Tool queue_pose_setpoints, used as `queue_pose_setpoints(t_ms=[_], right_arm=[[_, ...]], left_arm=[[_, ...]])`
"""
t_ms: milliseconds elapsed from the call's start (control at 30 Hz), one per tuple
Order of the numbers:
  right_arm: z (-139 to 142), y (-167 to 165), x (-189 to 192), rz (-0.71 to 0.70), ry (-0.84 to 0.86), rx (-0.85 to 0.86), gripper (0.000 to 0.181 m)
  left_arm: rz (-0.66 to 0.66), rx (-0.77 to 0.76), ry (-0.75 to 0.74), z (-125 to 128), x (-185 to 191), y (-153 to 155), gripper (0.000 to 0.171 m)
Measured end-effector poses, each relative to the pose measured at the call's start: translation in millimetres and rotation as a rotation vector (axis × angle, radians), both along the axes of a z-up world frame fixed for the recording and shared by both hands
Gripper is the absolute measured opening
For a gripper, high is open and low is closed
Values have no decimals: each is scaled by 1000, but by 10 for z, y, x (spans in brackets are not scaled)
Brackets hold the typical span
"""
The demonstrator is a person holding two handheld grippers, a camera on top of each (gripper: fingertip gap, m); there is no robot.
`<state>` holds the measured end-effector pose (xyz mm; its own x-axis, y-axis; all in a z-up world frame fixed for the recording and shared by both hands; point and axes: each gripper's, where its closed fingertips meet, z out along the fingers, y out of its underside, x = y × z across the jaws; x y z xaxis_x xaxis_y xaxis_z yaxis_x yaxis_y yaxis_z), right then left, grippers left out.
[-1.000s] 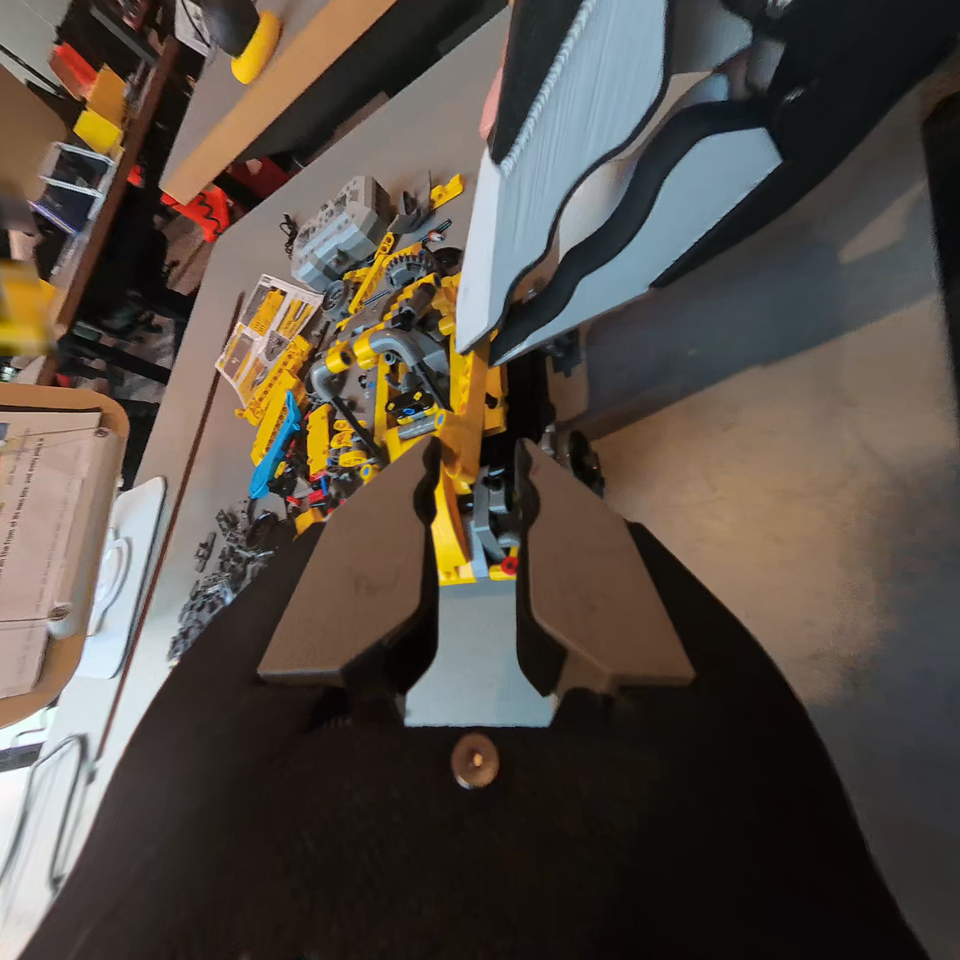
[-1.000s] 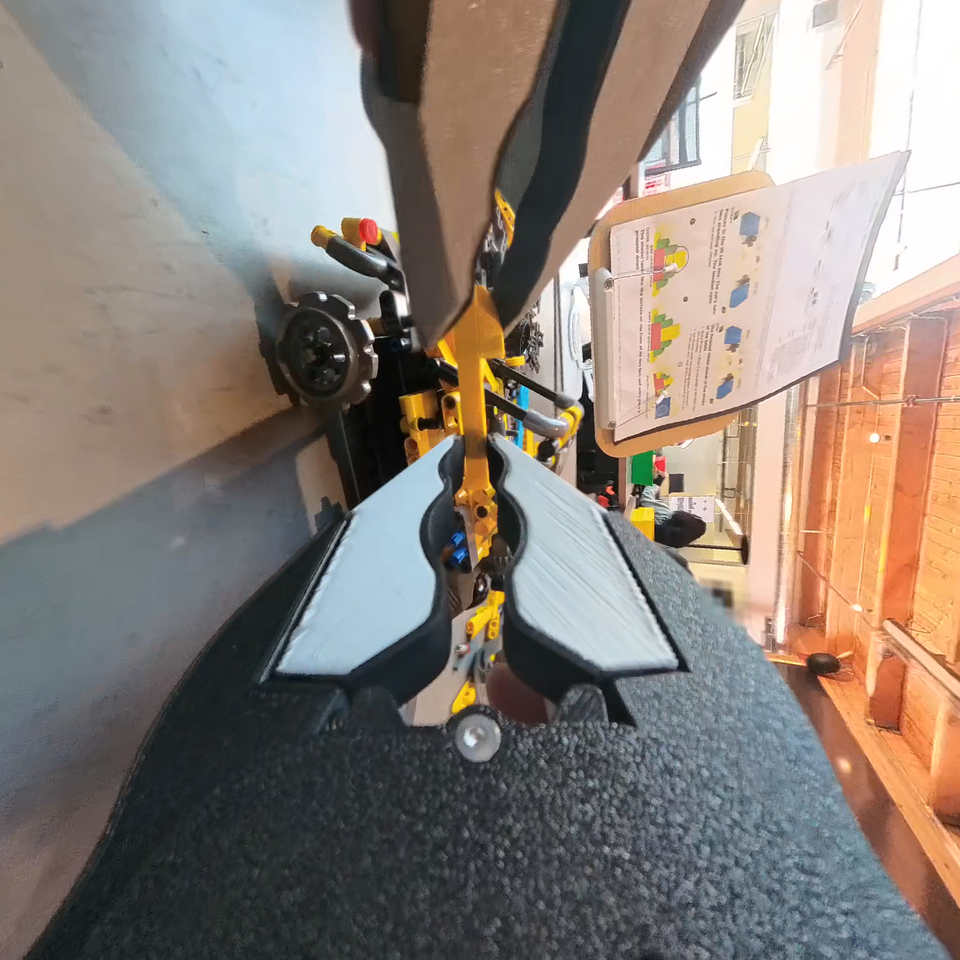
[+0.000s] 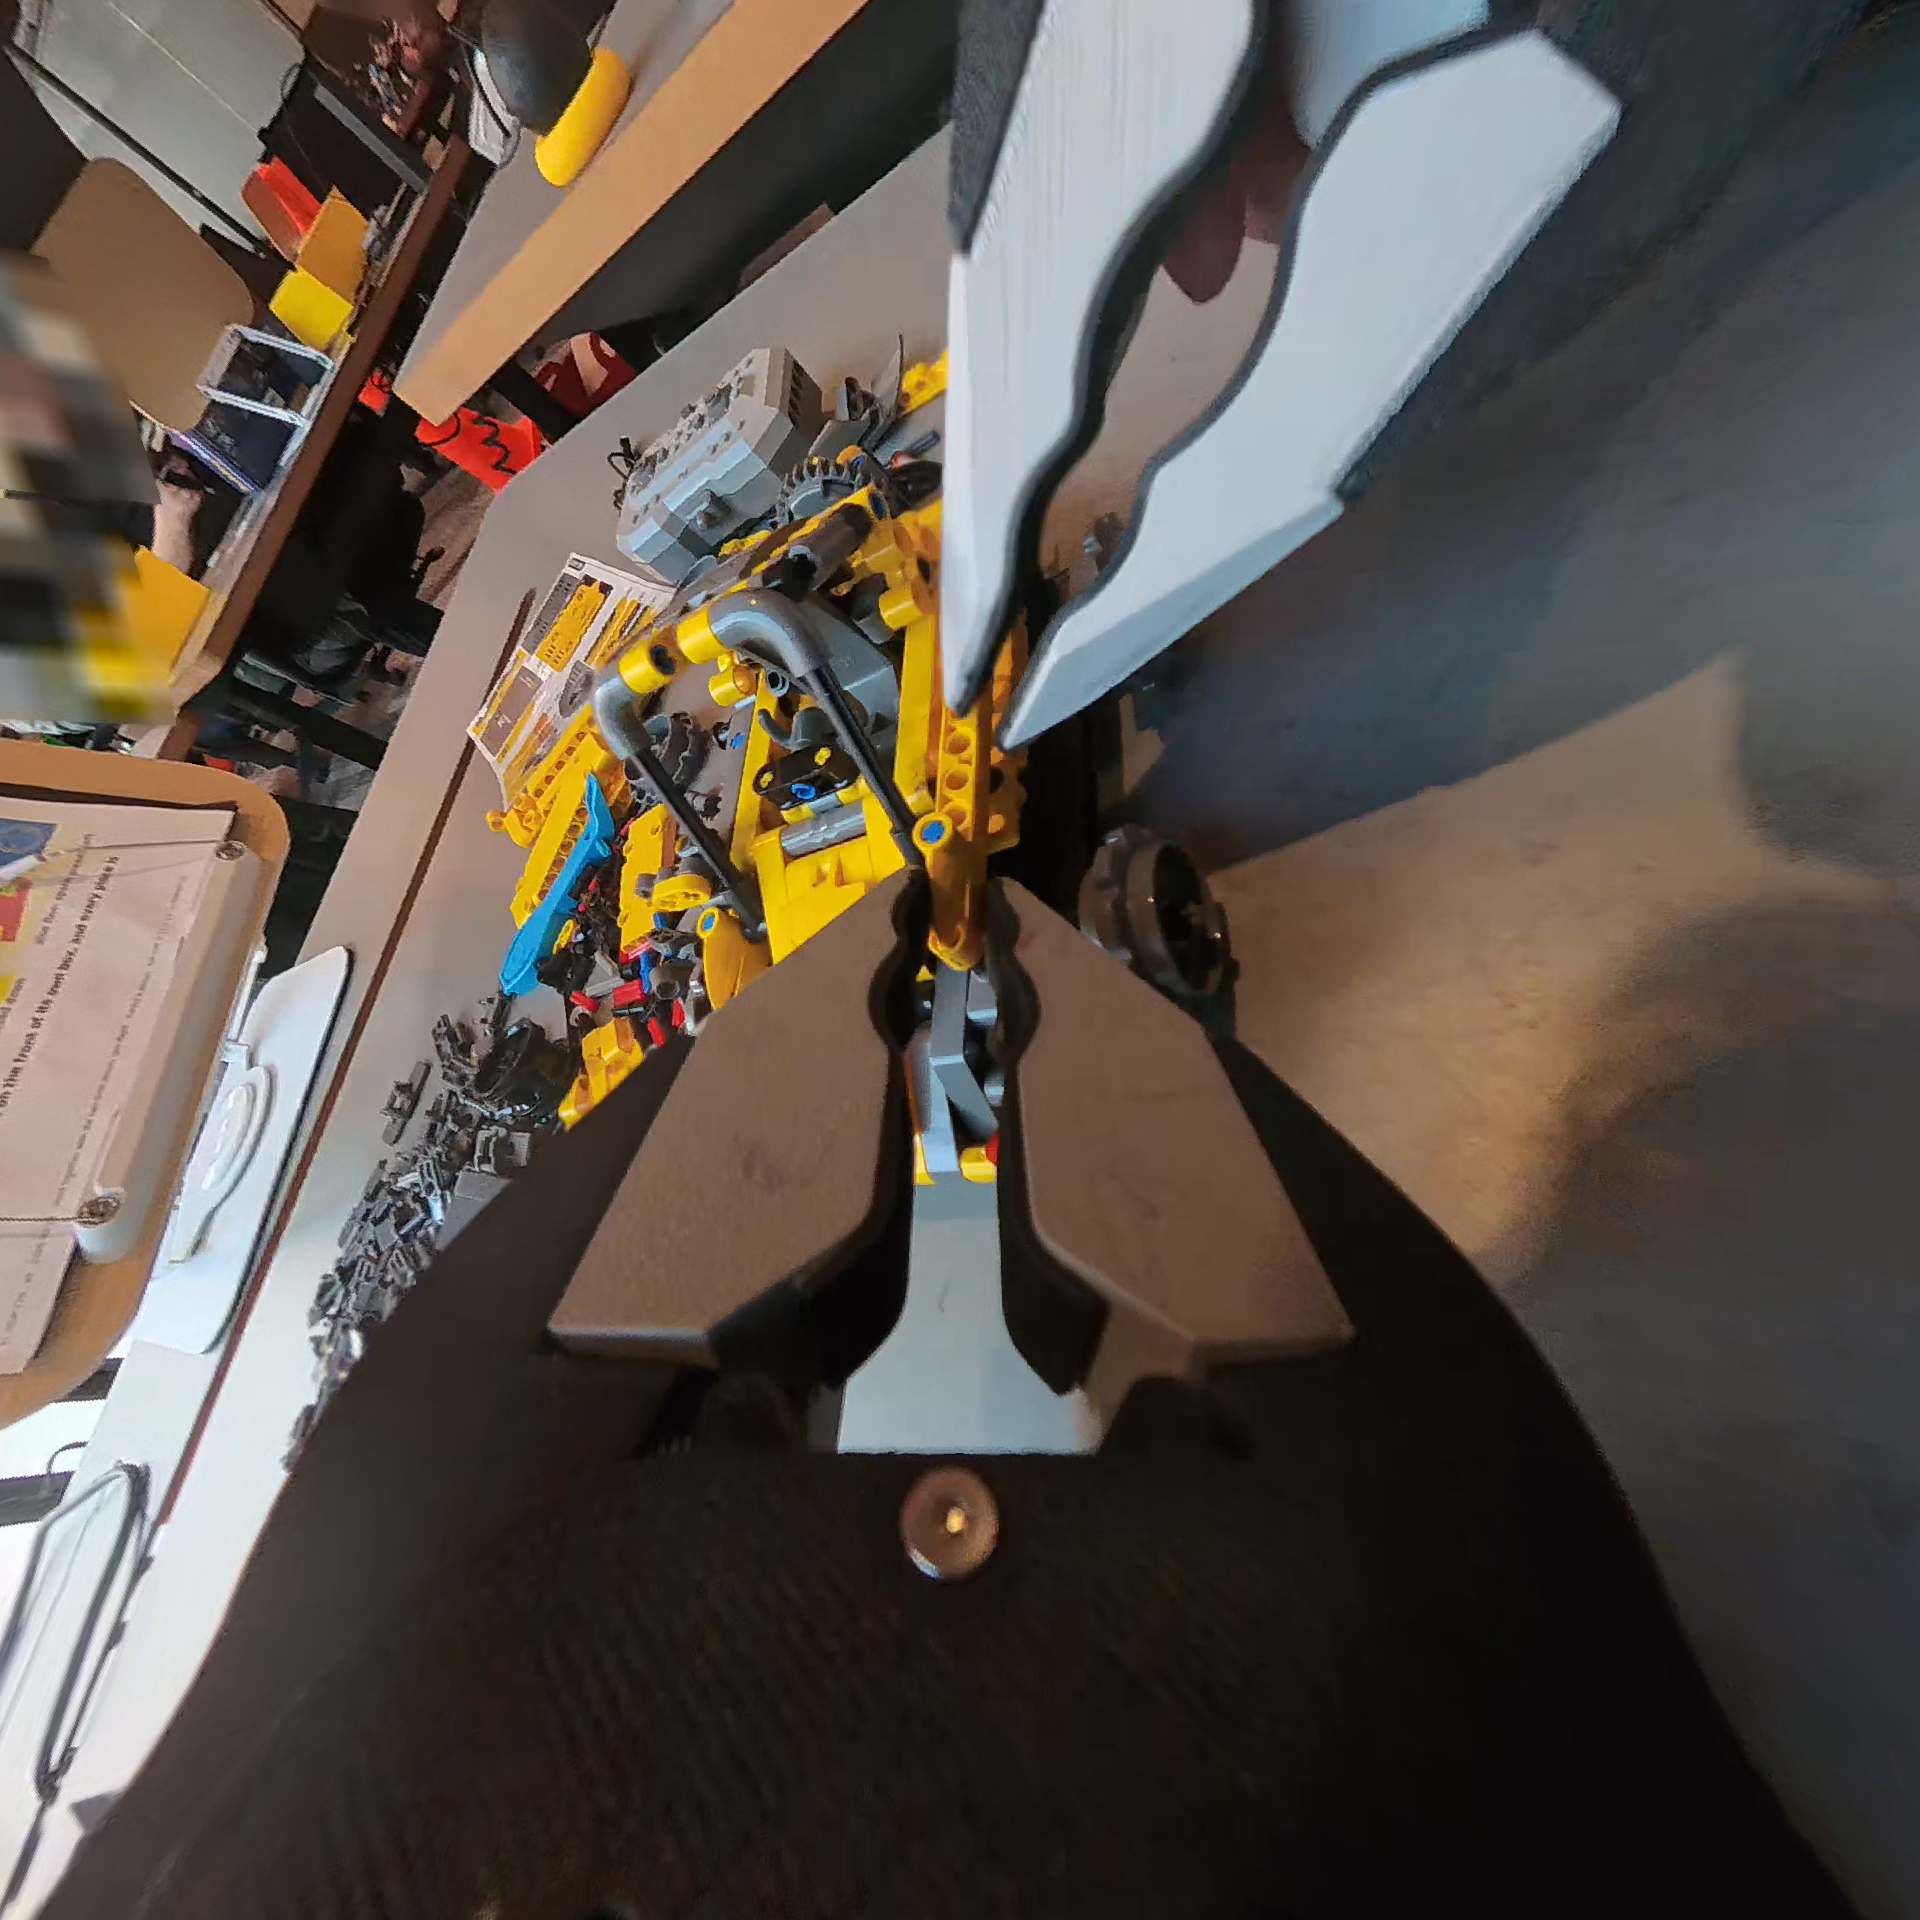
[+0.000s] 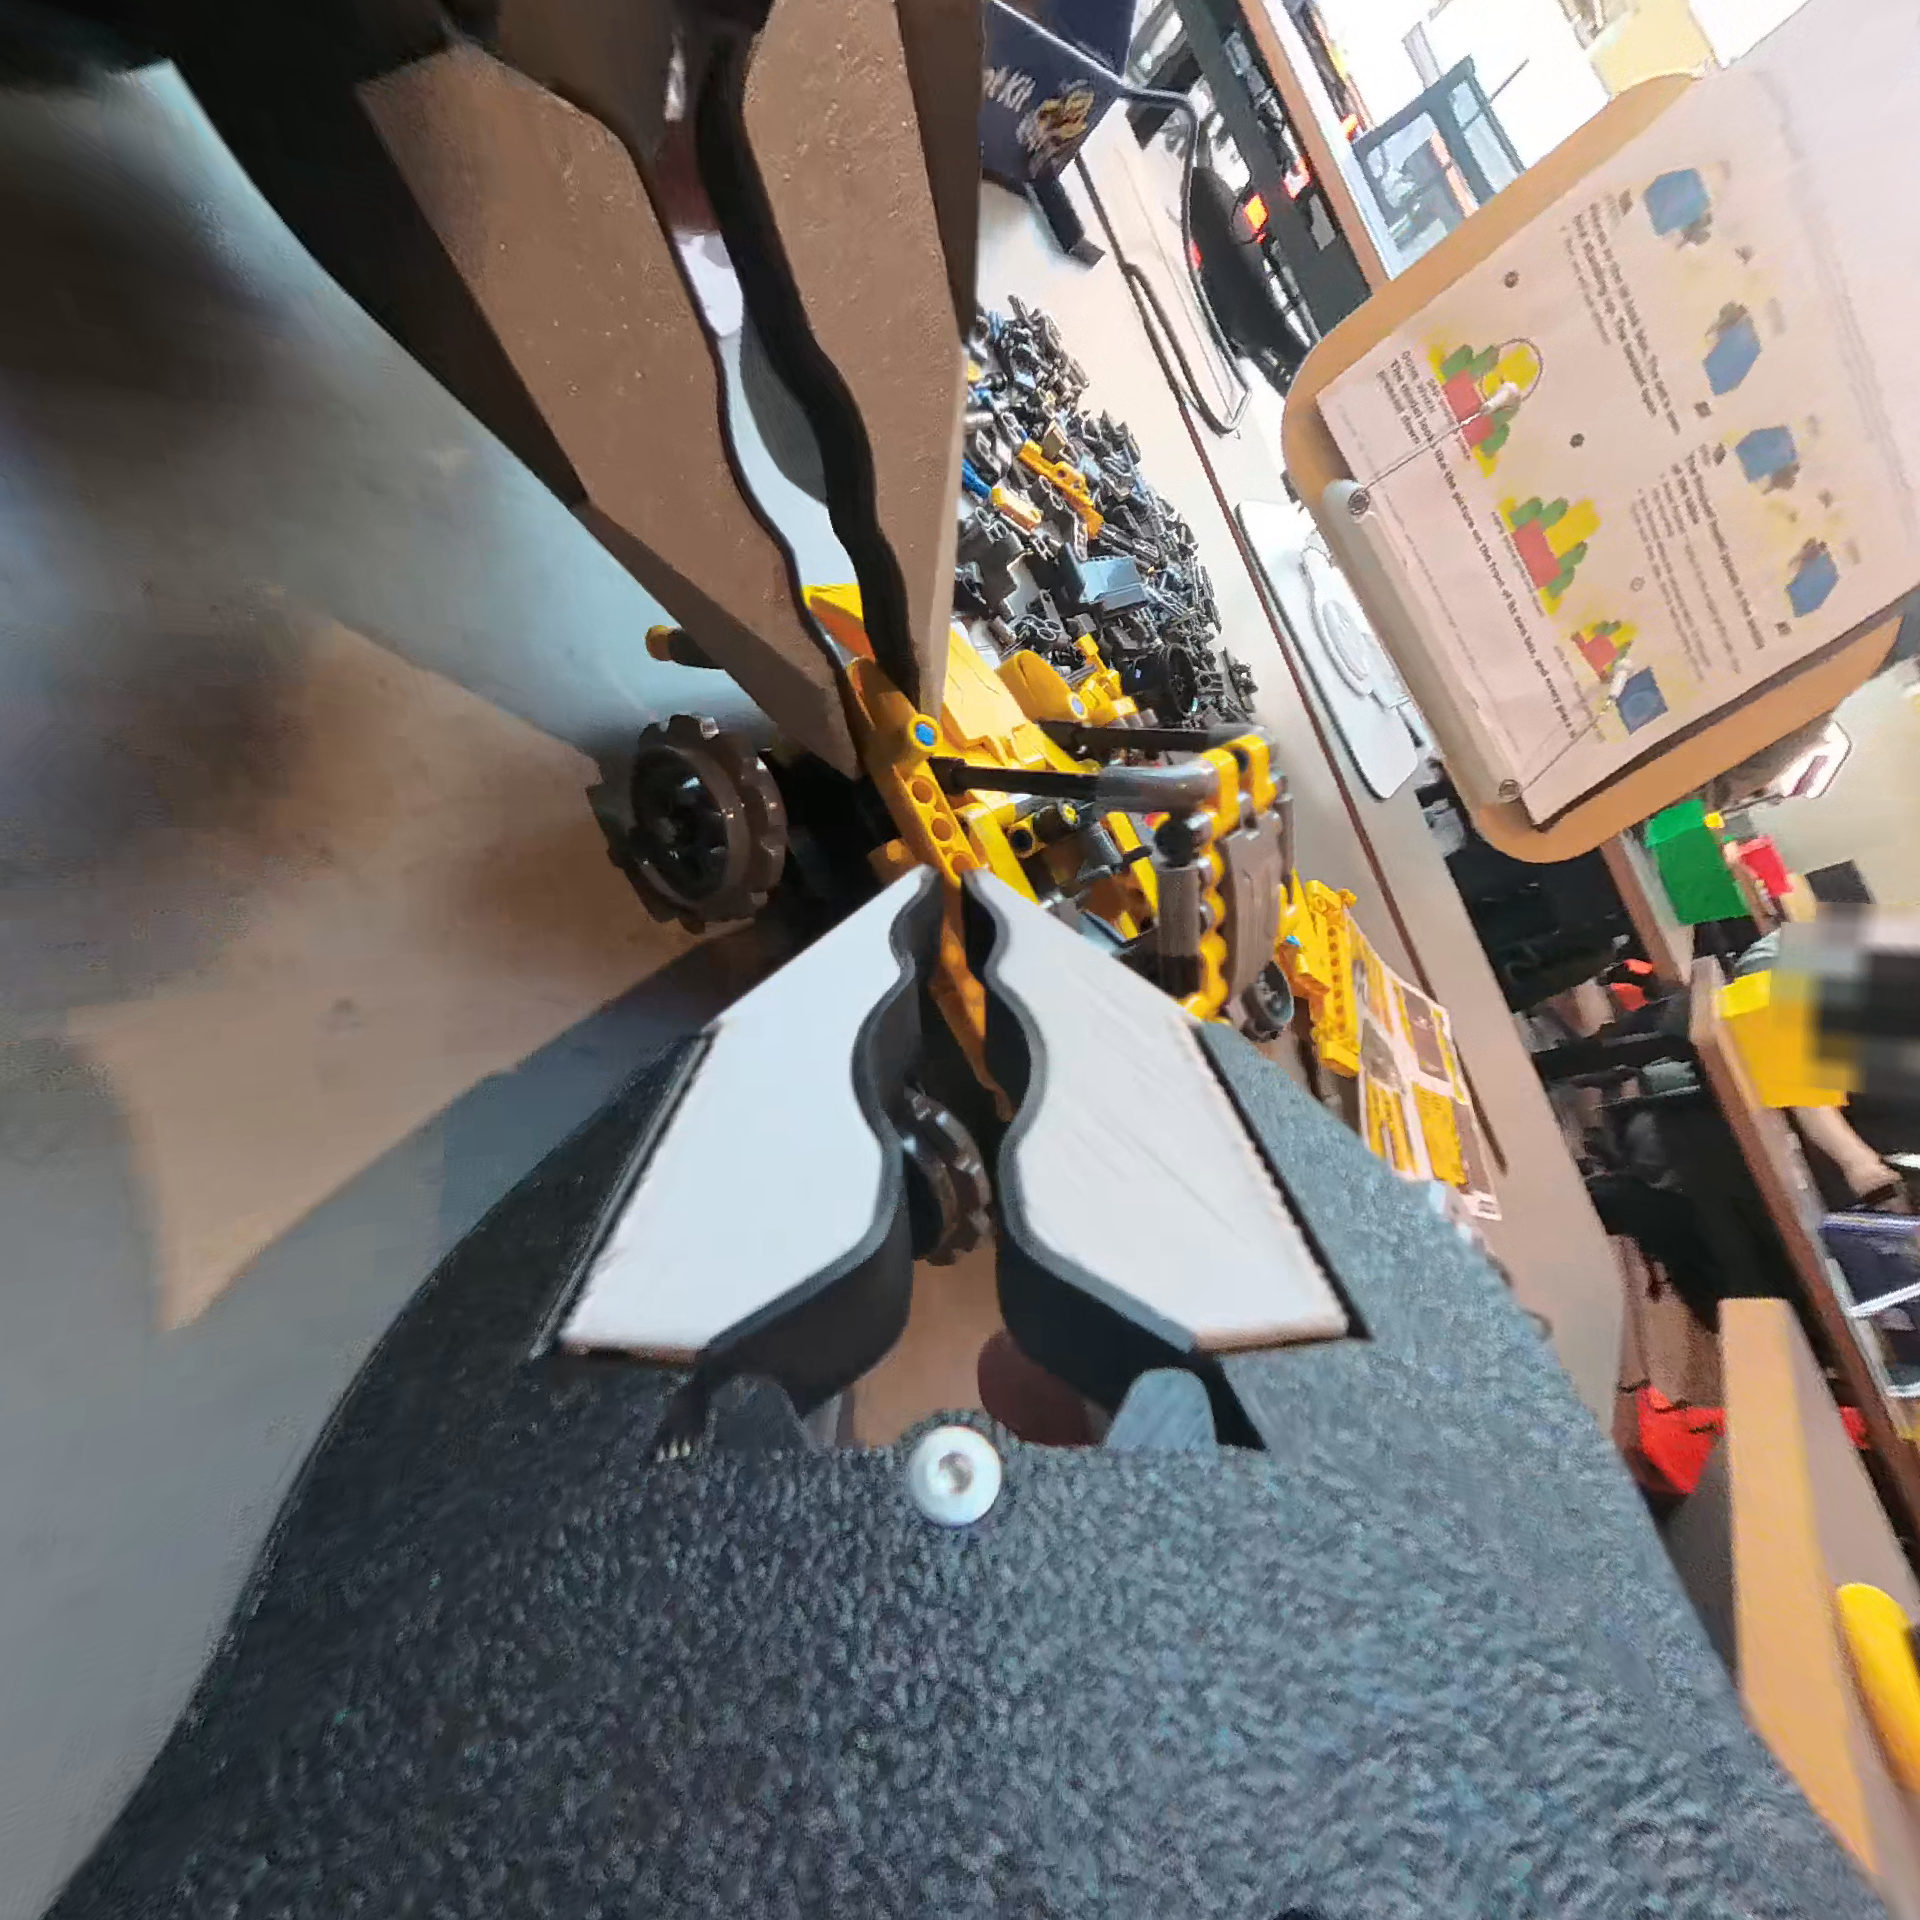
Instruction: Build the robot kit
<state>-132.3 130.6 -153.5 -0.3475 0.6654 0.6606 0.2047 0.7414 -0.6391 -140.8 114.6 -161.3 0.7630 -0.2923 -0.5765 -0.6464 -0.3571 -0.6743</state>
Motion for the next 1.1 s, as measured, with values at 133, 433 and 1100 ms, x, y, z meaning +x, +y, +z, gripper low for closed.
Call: queue_pose_setpoints(t_ms=[133,433,1100], right_arm=[[3,25,-2,30,-53,26,2],[-31,65,-12,118,-228,207,4],[-62,68,-34,177,-411,244,2]], left_arm=[[13,-13,-36,-3,-11,8,6],[5,-86,-86,-11,-21,21,5],[-5,-188,-218,-45,-49,22,6]])
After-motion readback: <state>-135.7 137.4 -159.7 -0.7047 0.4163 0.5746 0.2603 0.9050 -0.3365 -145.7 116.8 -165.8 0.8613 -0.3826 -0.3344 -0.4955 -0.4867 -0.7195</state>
